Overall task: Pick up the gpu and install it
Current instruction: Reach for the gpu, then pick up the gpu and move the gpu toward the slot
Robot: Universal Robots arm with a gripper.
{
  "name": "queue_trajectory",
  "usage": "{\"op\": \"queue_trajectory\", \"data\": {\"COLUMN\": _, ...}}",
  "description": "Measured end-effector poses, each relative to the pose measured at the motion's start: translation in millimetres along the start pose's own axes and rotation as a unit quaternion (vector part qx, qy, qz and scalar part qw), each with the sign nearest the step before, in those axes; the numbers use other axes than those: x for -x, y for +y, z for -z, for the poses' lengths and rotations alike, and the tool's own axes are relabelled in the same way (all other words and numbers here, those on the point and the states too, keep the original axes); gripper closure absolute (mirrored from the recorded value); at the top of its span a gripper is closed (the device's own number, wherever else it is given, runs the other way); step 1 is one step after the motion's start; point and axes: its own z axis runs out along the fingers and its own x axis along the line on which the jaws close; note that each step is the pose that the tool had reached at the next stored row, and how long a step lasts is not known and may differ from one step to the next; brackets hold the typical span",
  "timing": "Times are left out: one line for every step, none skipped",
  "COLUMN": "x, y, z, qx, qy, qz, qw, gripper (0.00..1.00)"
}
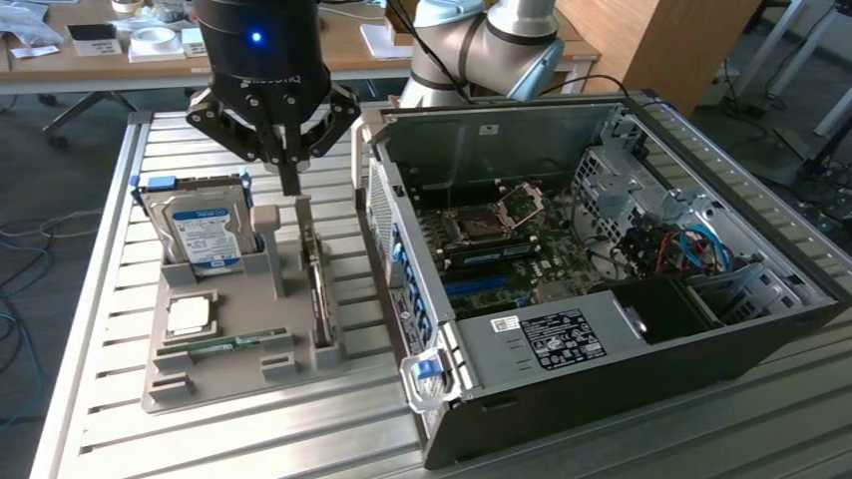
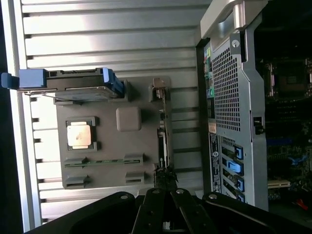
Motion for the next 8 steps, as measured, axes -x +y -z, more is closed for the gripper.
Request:
{"op": "queue_trajectory", "data": {"x": -0.1, "y": 0.0, "z": 0.0, "qx": 0.0000, "qy": 0.0000, "qz": 0.000, "qw": 1.0000, "gripper": 0.89}}
{"op": "queue_trajectory", "data": {"x": -0.1, "y": 0.0, "z": -0.1, "qx": 0.0000, "qy": -0.0001, "qz": 0.000, "qw": 1.0000, "gripper": 0.89}}
{"op": "queue_trajectory", "data": {"x": -0.1, "y": 0.0, "z": -0.1, "qx": 0.0001, "qy": -0.0001, "qz": 0.000, "qw": 1.0000, "gripper": 0.89}}
{"op": "queue_trajectory", "data": {"x": -0.1, "y": 0.0, "z": -0.1, "qx": 0.0000, "qy": -0.0001, "qz": 0.000, "qw": 1.0000, "gripper": 0.89}}
{"op": "queue_trajectory", "data": {"x": -0.1, "y": 0.0, "z": -0.1, "qx": 0.0000, "qy": -0.0001, "qz": 0.000, "qw": 1.0000, "gripper": 0.89}}
{"op": "queue_trajectory", "data": {"x": -0.1, "y": 0.0, "z": -0.1, "qx": 0.0000, "qy": -0.0001, "qz": 0.000, "qw": 1.0000, "gripper": 0.89}}
{"op": "queue_trajectory", "data": {"x": -0.1, "y": 0.0, "z": -0.1, "qx": 0.0001, "qy": -0.0001, "qz": 0.000, "qw": 1.0000, "gripper": 0.89}}
{"op": "queue_trajectory", "data": {"x": -0.1, "y": 0.0, "z": -0.1, "qx": 0.0000, "qy": -0.0001, "qz": 0.000, "qw": 1.0000, "gripper": 0.89}}
